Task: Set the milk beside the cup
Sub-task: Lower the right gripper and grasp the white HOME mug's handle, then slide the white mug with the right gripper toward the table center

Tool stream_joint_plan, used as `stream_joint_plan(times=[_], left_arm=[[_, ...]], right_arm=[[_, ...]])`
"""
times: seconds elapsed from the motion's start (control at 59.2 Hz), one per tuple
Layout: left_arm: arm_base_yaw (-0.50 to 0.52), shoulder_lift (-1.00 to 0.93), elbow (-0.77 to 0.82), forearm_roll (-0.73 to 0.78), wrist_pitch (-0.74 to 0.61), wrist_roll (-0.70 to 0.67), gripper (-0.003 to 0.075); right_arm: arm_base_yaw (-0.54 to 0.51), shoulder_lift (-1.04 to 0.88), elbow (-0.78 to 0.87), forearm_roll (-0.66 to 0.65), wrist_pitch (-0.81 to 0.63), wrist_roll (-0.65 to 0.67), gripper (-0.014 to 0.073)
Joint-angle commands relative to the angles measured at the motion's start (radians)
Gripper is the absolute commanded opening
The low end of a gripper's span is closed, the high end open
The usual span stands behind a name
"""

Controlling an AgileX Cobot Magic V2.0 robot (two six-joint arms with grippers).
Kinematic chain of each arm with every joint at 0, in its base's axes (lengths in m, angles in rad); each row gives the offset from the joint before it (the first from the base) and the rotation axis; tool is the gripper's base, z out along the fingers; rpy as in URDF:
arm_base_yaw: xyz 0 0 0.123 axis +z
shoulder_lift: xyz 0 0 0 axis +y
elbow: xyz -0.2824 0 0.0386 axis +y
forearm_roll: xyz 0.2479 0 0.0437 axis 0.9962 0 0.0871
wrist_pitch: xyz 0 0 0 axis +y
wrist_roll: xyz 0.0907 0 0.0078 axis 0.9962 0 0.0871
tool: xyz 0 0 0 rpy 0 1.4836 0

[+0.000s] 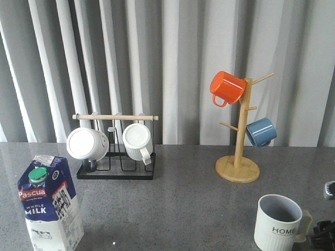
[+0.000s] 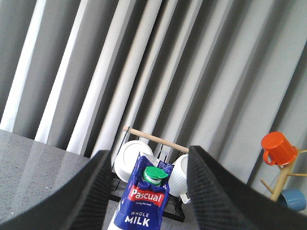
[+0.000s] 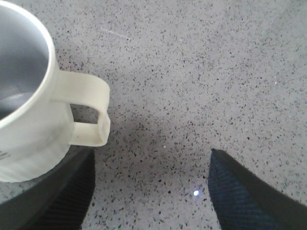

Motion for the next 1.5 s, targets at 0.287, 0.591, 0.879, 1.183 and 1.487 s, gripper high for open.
stream_joint_plan(times=[0.287, 0.591, 0.879, 1.183, 1.487], left_arm=[[0.003, 0.020, -0.033, 0.000, -0.055, -0.005, 0.0363], [0.003, 0.020, -0.033, 0.001, -0.054, -0.005, 0.0363], [0.003, 0.020, -0.033, 0.001, 0.001, -0.005, 0.0363], [0.003, 0.020, -0.033, 0.001, 0.002, -0.005, 0.0363], [0.003, 0.020, -0.033, 0.000, 0.002, -0.005, 0.0363]], right_arm=[[0.002, 0.042, -0.026, 0.016, -0.139, -0.007, 0.0461], [0.004, 0.116, -0.032, 0.007, -0.318, -0.007, 0.0441], [0.011, 0.201, -0.044, -0.147, -0.450, 0.080, 0.0016], [0.012, 0.100, -0.046, -0.298, -0.482, 0.304, -0.0010], [0.193, 0.003, -0.056, -0.567, -0.502, 0.667, -0.0008]])
